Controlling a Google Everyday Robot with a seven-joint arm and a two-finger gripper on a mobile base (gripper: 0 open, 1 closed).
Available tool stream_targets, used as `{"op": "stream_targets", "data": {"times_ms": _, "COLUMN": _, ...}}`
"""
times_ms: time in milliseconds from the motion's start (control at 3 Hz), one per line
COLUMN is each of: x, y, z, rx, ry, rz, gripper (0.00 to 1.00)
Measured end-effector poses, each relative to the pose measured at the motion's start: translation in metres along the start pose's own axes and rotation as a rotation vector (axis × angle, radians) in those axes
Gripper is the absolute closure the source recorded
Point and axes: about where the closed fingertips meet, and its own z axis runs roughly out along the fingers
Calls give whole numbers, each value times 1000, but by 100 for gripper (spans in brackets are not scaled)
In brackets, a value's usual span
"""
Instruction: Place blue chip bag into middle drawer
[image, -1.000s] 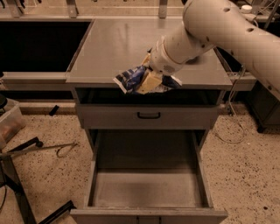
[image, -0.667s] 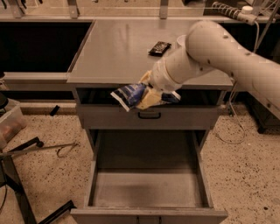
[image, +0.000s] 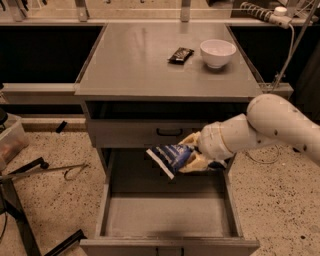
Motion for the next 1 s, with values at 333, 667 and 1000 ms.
{"op": "stream_targets", "data": {"times_ms": 333, "x": 39, "y": 55, "z": 0, "rx": -7, "ry": -28, "rz": 45, "gripper": 100}}
{"op": "stream_targets", "data": {"times_ms": 667, "x": 39, "y": 55, "z": 0, "rx": -7, "ry": -28, "rz": 44, "gripper": 100}}
{"op": "stream_targets", "data": {"times_ms": 1000, "x": 55, "y": 52, "z": 27, "rx": 20, "ry": -26, "rz": 25, "gripper": 100}}
